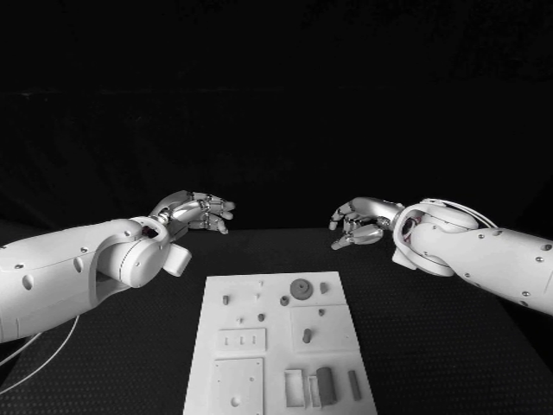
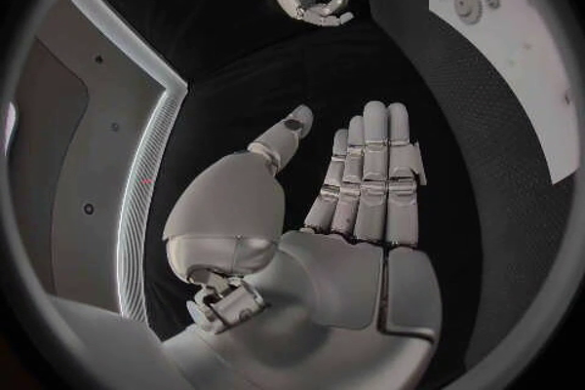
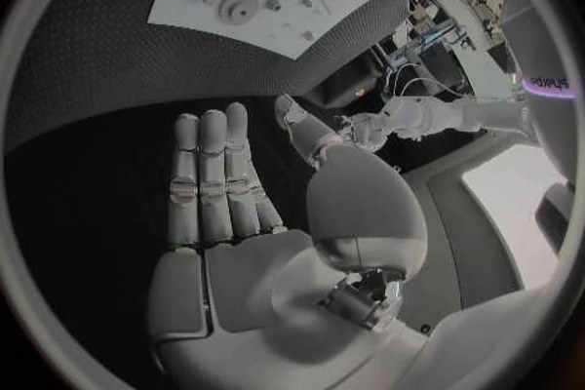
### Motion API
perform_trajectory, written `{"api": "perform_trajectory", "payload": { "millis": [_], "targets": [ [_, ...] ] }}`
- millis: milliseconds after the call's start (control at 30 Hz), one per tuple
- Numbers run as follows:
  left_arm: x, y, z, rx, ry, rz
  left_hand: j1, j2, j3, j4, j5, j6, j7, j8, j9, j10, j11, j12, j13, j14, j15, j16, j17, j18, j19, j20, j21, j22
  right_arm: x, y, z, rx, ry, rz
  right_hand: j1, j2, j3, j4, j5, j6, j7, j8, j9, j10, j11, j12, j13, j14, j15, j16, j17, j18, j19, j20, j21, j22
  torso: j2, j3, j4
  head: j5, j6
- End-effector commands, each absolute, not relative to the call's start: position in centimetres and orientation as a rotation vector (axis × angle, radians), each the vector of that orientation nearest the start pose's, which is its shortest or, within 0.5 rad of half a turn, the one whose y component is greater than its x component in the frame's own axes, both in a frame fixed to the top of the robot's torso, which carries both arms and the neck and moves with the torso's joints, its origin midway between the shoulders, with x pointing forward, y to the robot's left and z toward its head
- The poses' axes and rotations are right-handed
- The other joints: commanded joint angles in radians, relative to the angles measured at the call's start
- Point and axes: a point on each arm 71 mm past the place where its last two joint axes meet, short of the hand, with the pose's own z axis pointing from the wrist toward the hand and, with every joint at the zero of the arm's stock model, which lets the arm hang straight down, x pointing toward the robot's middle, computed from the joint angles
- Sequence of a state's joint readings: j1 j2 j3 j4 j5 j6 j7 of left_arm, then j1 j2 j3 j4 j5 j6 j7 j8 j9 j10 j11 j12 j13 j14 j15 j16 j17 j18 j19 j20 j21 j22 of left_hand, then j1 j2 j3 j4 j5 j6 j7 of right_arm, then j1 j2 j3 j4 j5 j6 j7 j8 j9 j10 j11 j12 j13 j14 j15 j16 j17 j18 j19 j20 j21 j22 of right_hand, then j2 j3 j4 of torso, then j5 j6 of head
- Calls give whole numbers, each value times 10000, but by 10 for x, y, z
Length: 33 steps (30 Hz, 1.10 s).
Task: Assemble the parts on the task board
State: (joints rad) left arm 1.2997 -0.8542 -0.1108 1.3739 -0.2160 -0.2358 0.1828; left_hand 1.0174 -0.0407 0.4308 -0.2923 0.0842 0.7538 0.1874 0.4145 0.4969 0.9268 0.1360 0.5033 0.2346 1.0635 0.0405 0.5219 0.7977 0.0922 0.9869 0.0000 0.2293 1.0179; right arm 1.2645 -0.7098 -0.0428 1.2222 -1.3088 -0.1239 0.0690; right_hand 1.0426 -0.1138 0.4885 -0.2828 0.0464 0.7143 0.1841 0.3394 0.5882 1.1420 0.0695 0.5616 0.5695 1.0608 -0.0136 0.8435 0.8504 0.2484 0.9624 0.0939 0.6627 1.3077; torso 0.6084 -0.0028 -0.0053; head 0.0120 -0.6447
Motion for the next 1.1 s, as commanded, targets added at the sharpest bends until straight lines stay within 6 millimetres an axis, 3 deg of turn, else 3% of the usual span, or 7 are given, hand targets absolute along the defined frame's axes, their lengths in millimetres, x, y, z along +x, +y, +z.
{"api": "perform_trajectory", "payload": {
  "millis": [33,333,667,867,967,1067,1100],
  "targets": [
    [518,255,-171,-9211,16362,-12884,53,-21,-54,12,-40,10,69,-48,-13,-89,-7,-30,0,33,-40,53,17,49,72,-26,-1,9,541,-203,-176,-2591,17240,5911,-19,-179,6,97,-12,84,-79,-118,-18,102,-65,489,547,233,-191,434,287,134,266,-128,466,284,231,-1,94,-23,40],
    [516,255,-170,-9199,16387,-12930,11,-34,-91,19,-47,-13,84,-77,-39,-151,12,-68,-2,44,-42,110,61,11,129,-80,-6,12,526,-163,-186,-3941,16837,5604,-143,-421,245,230,11,22,-105,-580,-56,-130,-109,1854,2097,399,-329,1498,1092,134,366,-440,1776,267,460,24,187,74,-60],
    [517,249,-167,-9083,16354,-13047,-10,-37,-106,18,-51,-35,95,-99,-58,-215,32,-110,-11,29,-34,132,81,-22,144,-115,-25,9,513,-128,-215,-5013,17148,5184,-87,-296,341,91,19,103,-148,-771,-86,-131,-156,2450,2684,547,-390,2004,1439,134,412,-589,2465,260,646,17,277,100,-321],
    [521,249,-166,-9074,16309,-12990,-13,-37,-108,18,-52,-40,98,-104,-63,-225,36,-118,-12,26,-32,136,85,-30,148,-123,-30,9,508,-119,-232,-5244,17521,5221,-84,-93,356,0,19,275,-198,-782,-99,-94,-205,2595,2821,591,-437,2153,1536,134,401,-642,2706,254,684,33,348,186,-864],
    [522,249,-165,-9065,16278,-12973,-17,-37,-110,19,-53,-40,98,-105,-64,-227,37,-120,-12,25,-31,138,87,-34,149,-126,-32,8,505,-116,-239,-5416,17691,5184,-111,3,350,-9,19,367,-227,-783,-115,-57,-233,2645,2865,622,-464,2214,1574,134,404,-662,2806,251,691,35,370,246,-1041],
    [523,250,-165,-9060,16254,-12959,-17,-35,-110,20,-53,-41,99,-107,-66,-228,38,-121,-12,24,-30,140,89,-37,151,-130,-34,8,504,-113,-243,-5544,17762,5095,-143,76,338,-18,22,444,-272,-814,-153,24,-277,2719,2925,687,-509,2309,1631,134,430,-700,2952,248,701,27,340,294,-1332],
    [523,250,-165,-9059,16261,-12959,-18,-34,-110,20,-53,-41,99,-107,-66,-229,38,-122,-12,23,-30,141,89,-38,151,-131,-34,8,504,-112,-245,-5586,17805,5066,-153,91,335,-15,19,464,-280,-818,-161,41,-285,2734,2938,703,-517,2329,1643,134,438,-709,2984,247,700,26,340,295,-1338]
  ]
}}
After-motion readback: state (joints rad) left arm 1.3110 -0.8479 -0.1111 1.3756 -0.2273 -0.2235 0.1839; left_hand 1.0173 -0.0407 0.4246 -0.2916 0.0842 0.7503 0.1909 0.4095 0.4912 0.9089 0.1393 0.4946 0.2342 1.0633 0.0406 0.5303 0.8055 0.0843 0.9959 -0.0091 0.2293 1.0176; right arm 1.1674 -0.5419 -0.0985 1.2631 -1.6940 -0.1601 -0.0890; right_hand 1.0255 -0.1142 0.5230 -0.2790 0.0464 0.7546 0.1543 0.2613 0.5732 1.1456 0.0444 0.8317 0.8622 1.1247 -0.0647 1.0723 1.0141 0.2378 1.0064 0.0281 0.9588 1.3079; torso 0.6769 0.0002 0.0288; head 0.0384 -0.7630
